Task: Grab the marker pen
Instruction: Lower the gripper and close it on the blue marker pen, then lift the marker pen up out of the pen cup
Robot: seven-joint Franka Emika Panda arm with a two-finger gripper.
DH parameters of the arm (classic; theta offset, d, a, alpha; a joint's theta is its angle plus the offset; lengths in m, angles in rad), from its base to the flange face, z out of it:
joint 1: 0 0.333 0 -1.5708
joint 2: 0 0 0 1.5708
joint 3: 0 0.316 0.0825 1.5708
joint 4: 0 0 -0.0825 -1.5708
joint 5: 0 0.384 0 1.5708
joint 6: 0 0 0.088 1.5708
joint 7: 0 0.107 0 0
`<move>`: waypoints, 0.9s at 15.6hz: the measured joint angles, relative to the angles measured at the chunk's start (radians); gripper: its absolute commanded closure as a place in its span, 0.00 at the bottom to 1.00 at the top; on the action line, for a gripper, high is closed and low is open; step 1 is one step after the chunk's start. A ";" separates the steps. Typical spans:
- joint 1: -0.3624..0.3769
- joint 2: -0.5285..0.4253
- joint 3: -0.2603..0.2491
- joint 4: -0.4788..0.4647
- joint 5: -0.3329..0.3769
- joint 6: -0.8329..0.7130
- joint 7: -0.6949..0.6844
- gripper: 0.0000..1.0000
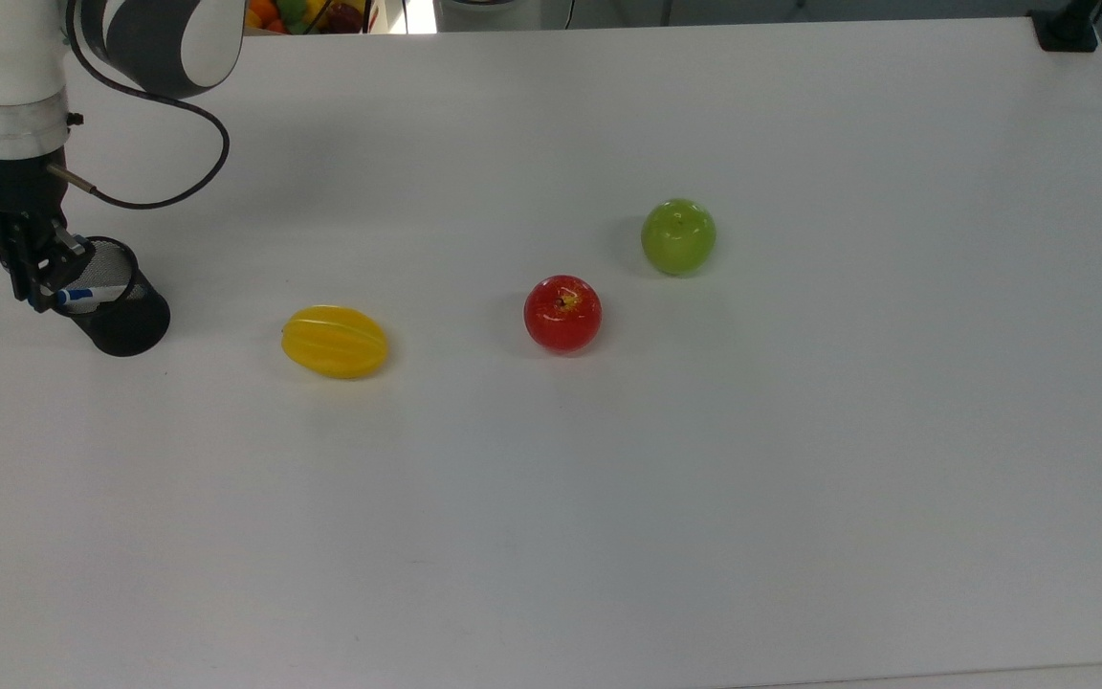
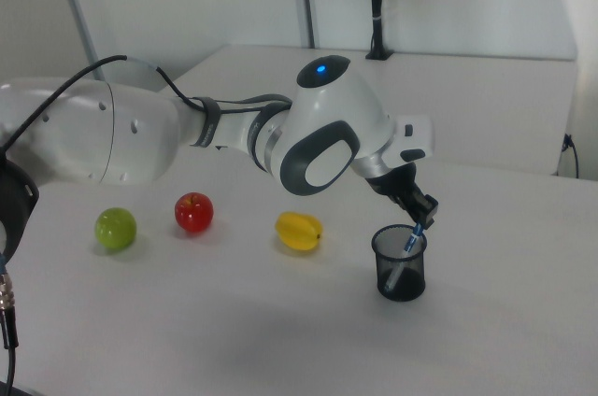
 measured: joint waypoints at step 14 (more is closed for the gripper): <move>0.000 0.000 -0.001 0.009 0.014 0.001 0.000 0.96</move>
